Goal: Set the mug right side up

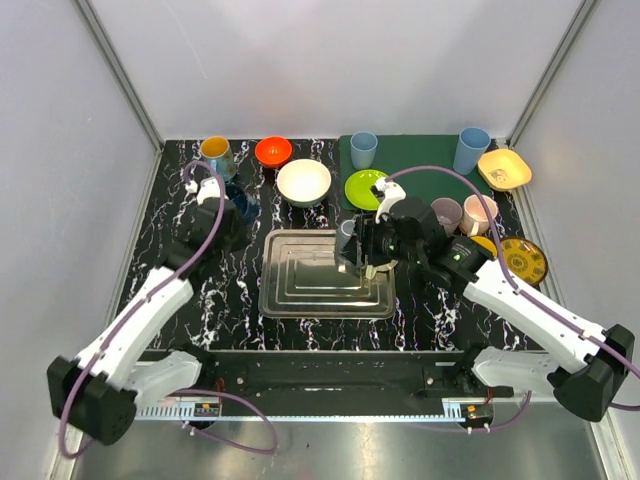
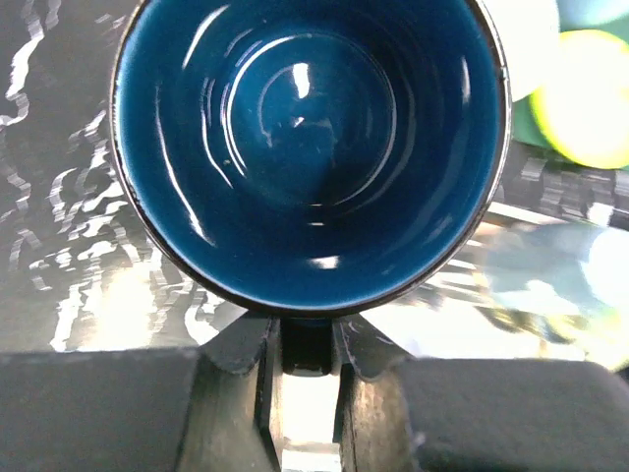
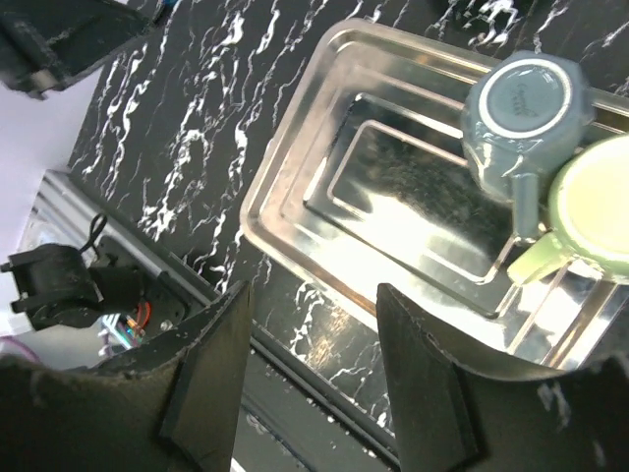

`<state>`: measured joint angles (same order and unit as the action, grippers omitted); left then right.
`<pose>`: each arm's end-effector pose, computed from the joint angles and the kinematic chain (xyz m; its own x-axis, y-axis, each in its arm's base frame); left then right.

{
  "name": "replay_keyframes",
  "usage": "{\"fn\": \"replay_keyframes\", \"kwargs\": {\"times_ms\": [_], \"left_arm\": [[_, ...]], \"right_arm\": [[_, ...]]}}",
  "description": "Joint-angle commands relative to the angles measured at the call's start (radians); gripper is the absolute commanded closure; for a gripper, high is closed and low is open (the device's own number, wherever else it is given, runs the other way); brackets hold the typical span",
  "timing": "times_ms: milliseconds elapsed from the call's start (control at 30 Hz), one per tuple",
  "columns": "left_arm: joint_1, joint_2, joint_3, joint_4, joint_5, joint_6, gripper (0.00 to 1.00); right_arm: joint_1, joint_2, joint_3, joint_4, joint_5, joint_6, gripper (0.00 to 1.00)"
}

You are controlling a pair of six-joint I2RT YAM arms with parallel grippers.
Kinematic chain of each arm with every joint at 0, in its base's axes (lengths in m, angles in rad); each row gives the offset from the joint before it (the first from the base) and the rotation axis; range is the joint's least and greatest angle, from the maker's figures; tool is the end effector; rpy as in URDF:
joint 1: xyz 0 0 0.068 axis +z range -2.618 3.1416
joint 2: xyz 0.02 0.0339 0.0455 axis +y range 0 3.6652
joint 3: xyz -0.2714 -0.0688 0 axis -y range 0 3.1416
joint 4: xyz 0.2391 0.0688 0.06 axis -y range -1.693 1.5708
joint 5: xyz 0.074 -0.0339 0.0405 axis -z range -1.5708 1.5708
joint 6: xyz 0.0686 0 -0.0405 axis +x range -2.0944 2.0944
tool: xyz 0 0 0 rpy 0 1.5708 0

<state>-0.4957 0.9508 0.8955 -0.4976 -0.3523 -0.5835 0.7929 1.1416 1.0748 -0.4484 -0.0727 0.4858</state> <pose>0.2066 -0.0848 0.3084 -0.4892 -0.3234 -0.8100 -0.0975 0.9432 -0.3176 0.1884 0.1984 0.3340 -0.6582 -0.0046 -0.7528 -0.5061 0.7430 0.4380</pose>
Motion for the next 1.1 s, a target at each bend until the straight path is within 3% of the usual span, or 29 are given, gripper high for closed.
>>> {"fn": "replay_keyframes", "kwargs": {"times_ms": [0, 100, 333, 733, 833, 867, 967, 1000, 1067], "left_arm": [[0.184, 0.175, 0.086, 0.019, 0.094, 0.062, 1.0], [0.278, 0.331, 0.121, 0.093, 0.125, 0.073, 1.0], [0.347, 0.626, 0.256, 0.208, 0.174, 0.102, 1.0], [0.39, 0.962, 0.529, 0.088, 0.15, 0.171, 1.0], [0.391, 0.971, 0.528, 0.082, 0.148, 0.177, 0.92], [0.391, 0.971, 0.517, 0.088, 0.151, 0.178, 0.83], [0.391, 0.956, 0.488, 0.094, 0.154, 0.168, 0.72], [0.391, 0.95, 0.481, 0.094, 0.154, 0.16, 0.61], [0.393, 0.91, 0.444, 0.085, 0.135, 0.128, 0.54]], "right_arm": [[0.002, -0.055, 0.028, -0.027, 0.105, -0.045, 0.41], [0.003, -0.071, 0.019, -0.033, 0.113, -0.052, 0.41], [0.003, -0.089, -0.018, -0.038, 0.113, -0.049, 0.4], [0.003, -0.059, -0.015, -0.099, 0.189, -0.073, 0.37], [0.003, -0.027, -0.01, -0.11, 0.214, -0.076, 0.36], [0.003, -0.014, -0.007, -0.115, 0.22, -0.076, 0.36], [0.003, 0.033, 0.005, -0.124, 0.238, -0.078, 0.36], [0.003, 0.046, 0.007, -0.127, 0.247, -0.076, 0.36], [0.003, 0.075, 0.002, -0.124, 0.315, -0.072, 0.36]]}}
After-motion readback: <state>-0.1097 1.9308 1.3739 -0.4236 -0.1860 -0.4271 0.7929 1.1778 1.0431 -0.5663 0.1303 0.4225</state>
